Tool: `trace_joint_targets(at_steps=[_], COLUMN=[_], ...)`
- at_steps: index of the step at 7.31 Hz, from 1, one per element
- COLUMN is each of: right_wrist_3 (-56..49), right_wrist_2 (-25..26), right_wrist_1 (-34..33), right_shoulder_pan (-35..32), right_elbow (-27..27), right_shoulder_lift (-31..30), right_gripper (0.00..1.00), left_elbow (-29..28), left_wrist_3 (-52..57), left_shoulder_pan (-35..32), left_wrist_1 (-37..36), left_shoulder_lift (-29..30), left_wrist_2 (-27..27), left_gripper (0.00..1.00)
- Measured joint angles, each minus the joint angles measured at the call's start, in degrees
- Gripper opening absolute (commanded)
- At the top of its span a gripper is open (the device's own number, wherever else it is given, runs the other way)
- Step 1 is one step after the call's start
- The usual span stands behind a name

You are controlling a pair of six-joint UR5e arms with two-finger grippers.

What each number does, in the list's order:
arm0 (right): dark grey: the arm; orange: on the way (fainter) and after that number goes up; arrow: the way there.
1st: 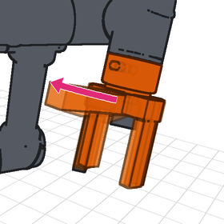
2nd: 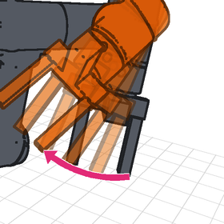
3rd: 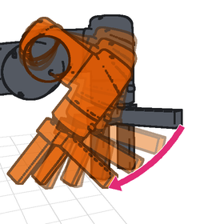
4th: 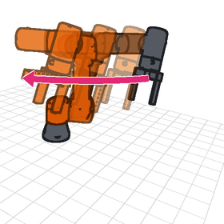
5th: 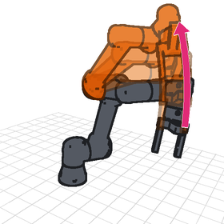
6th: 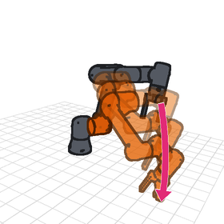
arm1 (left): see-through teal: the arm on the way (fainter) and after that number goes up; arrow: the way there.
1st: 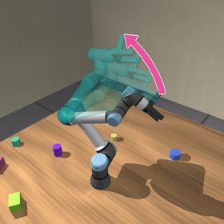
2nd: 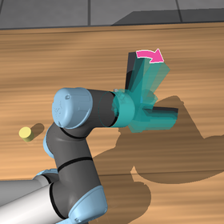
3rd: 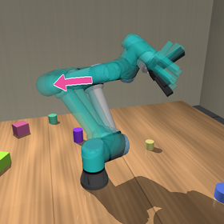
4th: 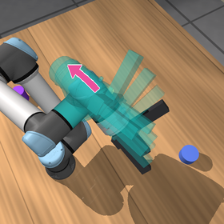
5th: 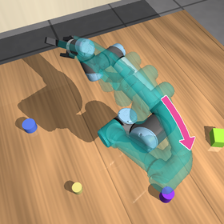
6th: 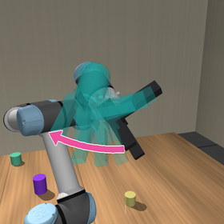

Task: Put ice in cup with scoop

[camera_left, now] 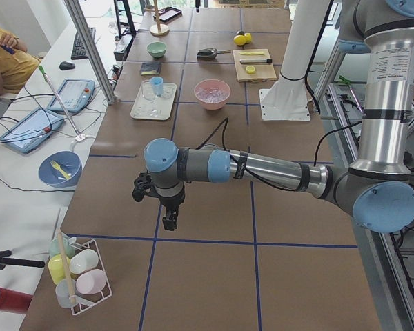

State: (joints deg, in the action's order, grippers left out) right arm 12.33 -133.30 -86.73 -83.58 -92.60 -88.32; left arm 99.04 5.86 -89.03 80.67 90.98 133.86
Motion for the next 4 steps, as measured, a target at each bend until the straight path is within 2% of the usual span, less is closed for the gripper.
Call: trace_joint_targets(at_steps=[4], right_wrist_3=[0.0], right_wrist_2=[0.0], right_wrist_1=[0.0], right_shoulder_pan=[0.0], right_elbow=[0.1], right_shoulder_lift=[0.0], right_gripper=[1.00], left_elbow=[-0.3], left_wrist_3=[-0.2], left_shoulder_pan=[0.0], left_wrist_1=[0.1], left_shoulder_lift=[0.7], left_wrist_2=[0.1], left_gripper=[1.00])
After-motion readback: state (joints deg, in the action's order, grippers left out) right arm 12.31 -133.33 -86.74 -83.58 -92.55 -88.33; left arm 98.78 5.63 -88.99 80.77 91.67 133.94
